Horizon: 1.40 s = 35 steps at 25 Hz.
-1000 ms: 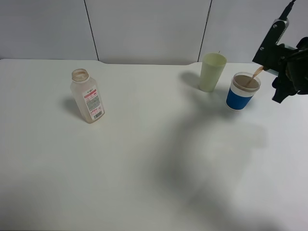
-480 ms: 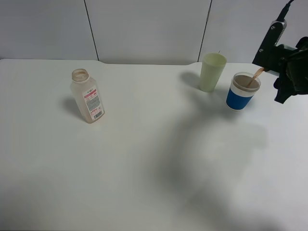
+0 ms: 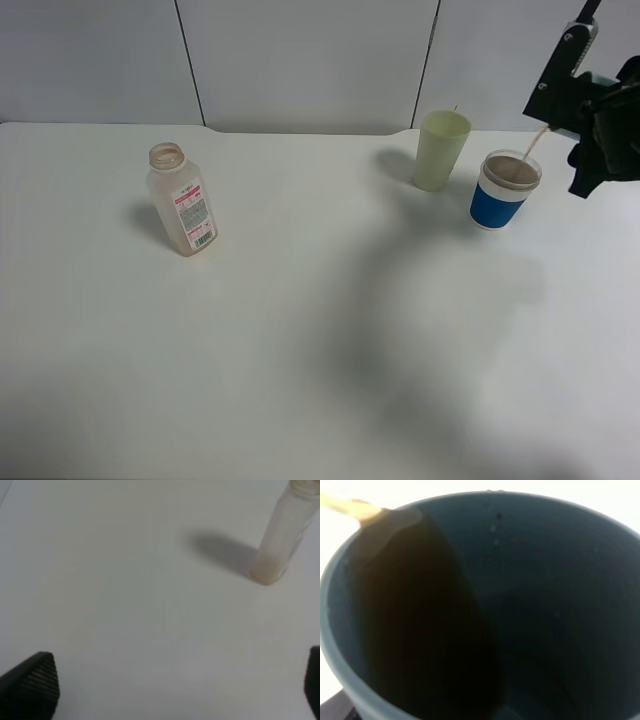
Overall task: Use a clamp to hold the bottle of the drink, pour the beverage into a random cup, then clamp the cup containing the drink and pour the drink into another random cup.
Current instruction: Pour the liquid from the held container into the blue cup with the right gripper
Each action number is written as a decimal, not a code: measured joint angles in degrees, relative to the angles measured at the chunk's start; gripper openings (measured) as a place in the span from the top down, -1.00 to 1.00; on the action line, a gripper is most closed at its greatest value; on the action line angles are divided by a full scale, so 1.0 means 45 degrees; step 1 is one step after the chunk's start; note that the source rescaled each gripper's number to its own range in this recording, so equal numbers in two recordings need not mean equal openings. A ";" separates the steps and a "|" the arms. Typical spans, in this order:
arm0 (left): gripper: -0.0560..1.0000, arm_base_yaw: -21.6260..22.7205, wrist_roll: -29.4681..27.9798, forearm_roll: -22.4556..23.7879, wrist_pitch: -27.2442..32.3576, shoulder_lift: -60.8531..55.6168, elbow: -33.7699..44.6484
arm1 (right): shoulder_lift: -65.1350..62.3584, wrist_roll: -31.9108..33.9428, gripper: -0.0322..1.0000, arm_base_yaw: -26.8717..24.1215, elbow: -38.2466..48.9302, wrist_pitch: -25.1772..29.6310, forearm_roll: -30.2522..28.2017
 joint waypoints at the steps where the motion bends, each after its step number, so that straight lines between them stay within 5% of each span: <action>1: -1.00 0.0000 0.0000 0.0000 0.0000 0.0000 0.0000 | 0.0000 0.0000 0.93 0.0000 -0.0014 0.0040 0.0000; 17: -1.00 0.0000 0.0000 0.0000 0.0000 0.0000 0.0000 | 0.0000 -0.1286 0.93 0.0000 -0.0014 0.0062 0.0000; 35: -1.00 0.0000 0.0000 0.0000 0.0000 0.0000 0.0000 | 0.0000 -0.5084 0.93 0.0000 -0.0014 0.0098 0.0000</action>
